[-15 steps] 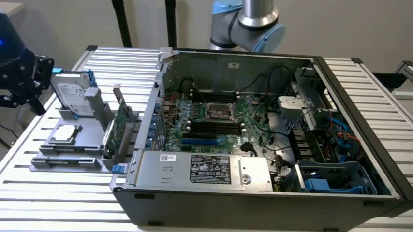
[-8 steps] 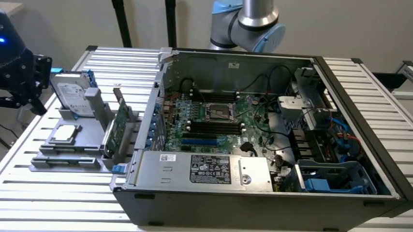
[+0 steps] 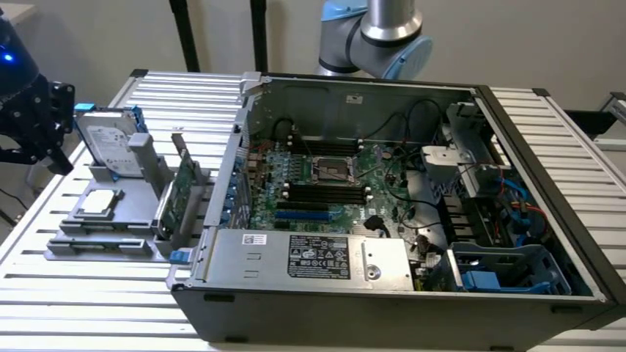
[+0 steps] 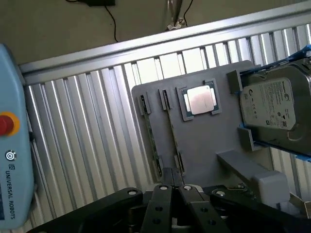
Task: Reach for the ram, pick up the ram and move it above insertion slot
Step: 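Pick up the ram and move it above insertion slot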
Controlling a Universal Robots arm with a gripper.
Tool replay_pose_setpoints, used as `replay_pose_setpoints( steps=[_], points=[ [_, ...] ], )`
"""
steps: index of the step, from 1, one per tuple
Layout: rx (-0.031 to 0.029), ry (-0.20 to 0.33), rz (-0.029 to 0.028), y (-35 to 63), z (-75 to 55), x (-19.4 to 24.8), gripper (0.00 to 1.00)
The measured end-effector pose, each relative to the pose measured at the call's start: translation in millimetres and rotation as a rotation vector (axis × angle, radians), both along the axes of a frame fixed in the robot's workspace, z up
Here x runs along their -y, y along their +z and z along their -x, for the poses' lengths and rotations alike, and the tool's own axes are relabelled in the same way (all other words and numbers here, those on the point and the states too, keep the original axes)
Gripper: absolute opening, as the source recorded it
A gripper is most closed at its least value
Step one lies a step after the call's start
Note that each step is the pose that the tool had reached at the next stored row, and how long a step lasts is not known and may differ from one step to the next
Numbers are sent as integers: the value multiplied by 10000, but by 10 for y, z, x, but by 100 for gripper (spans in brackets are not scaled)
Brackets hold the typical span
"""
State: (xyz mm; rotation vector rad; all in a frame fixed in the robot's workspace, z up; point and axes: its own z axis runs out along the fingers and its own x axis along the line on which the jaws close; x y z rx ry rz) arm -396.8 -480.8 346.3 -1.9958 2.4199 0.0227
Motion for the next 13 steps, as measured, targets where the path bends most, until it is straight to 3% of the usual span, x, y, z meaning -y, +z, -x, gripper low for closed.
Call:
replay_pose_setpoints(
  steps=[6,13],
  points=[
    [115,1090,-9,-1,0,0,11],
    [165,2359,-13,-9,0,0,11]
  ],
)
